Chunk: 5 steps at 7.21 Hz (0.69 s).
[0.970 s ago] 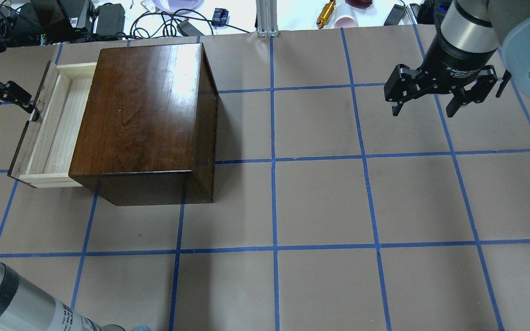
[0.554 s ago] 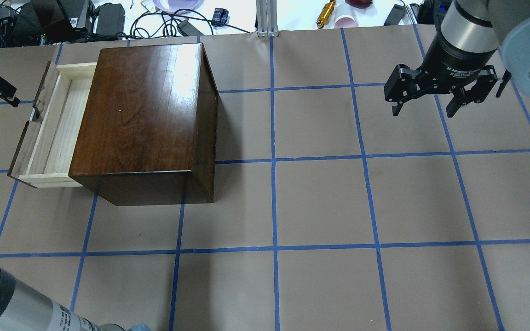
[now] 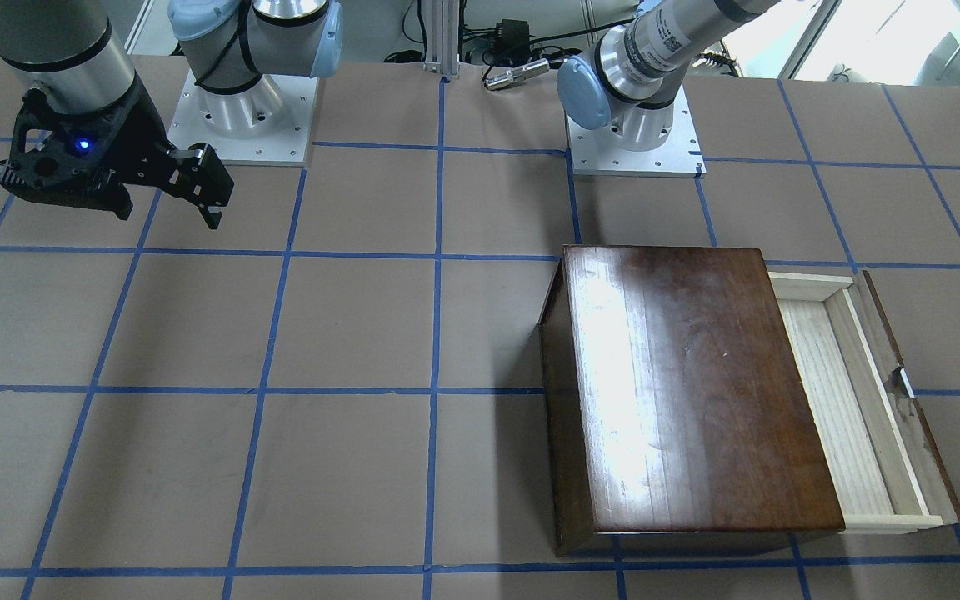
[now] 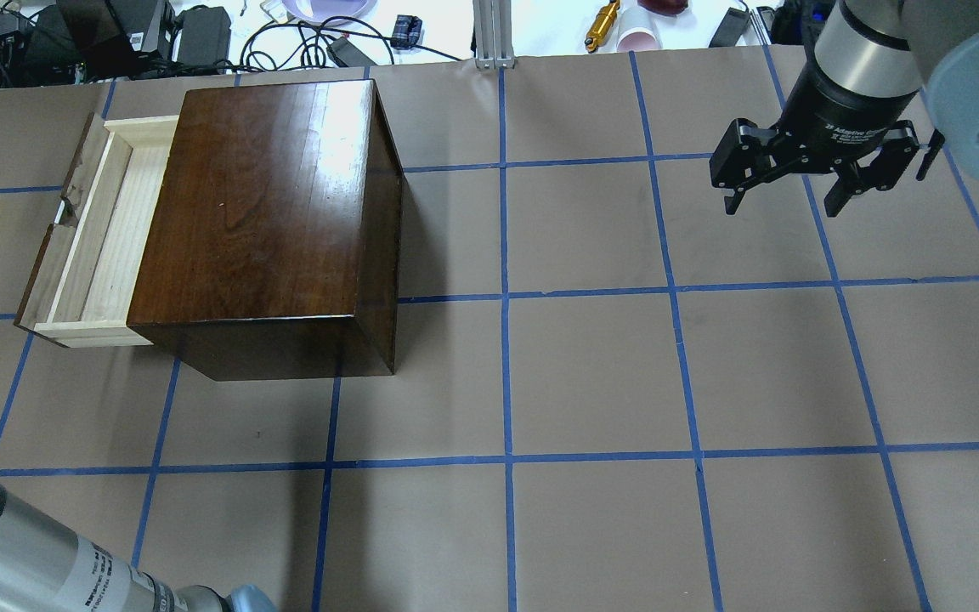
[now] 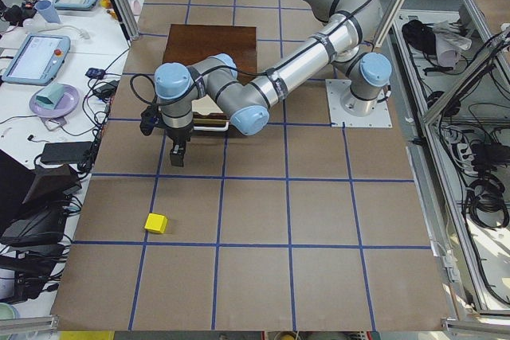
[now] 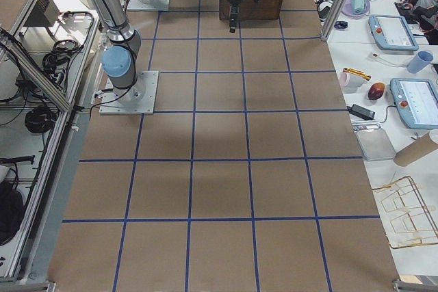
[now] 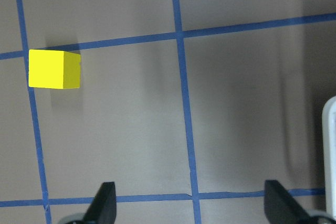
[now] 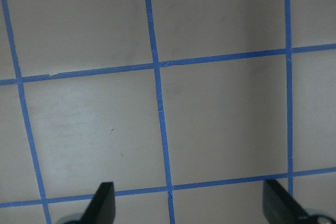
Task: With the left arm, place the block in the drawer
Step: 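Release the handle and move the left gripper over the yellow cube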
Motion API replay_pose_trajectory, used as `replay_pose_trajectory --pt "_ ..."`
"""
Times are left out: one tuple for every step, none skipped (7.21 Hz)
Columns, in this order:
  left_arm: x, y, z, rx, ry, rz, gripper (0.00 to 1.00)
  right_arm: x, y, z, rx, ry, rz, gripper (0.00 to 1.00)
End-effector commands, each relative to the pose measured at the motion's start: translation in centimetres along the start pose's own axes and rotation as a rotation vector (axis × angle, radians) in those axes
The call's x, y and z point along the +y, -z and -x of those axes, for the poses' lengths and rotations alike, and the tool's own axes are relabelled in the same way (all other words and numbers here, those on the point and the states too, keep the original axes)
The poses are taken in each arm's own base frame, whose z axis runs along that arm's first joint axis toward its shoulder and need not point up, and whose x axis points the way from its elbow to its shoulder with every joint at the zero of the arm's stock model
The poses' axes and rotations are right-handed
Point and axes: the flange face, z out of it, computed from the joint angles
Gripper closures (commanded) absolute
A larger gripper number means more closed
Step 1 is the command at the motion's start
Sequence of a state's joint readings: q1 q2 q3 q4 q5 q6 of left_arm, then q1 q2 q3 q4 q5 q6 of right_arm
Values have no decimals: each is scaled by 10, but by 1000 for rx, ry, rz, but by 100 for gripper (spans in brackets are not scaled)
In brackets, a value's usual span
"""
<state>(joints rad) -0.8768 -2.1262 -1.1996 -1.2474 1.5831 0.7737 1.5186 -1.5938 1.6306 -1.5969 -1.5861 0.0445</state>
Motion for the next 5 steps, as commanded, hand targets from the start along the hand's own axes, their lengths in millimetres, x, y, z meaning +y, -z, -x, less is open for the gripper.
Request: replay_pose_trajectory --pt "-10 -19 35 -13 -28 -8 0 0 0 0 0 0 0 0" --pt "-16 -33 53 -14 -39 -14 0 0 0 0 0 0 0 0" --pt "-23 -48 68 -31 -63 -34 0 0 0 0 0 0 0 0" --pt "-29 -58 76 -38 -75 -39 0 0 0 0 0 0 0 0" --pt "-28 -74 91 -34 -109 -37 0 0 0 0 0 0 0 0"
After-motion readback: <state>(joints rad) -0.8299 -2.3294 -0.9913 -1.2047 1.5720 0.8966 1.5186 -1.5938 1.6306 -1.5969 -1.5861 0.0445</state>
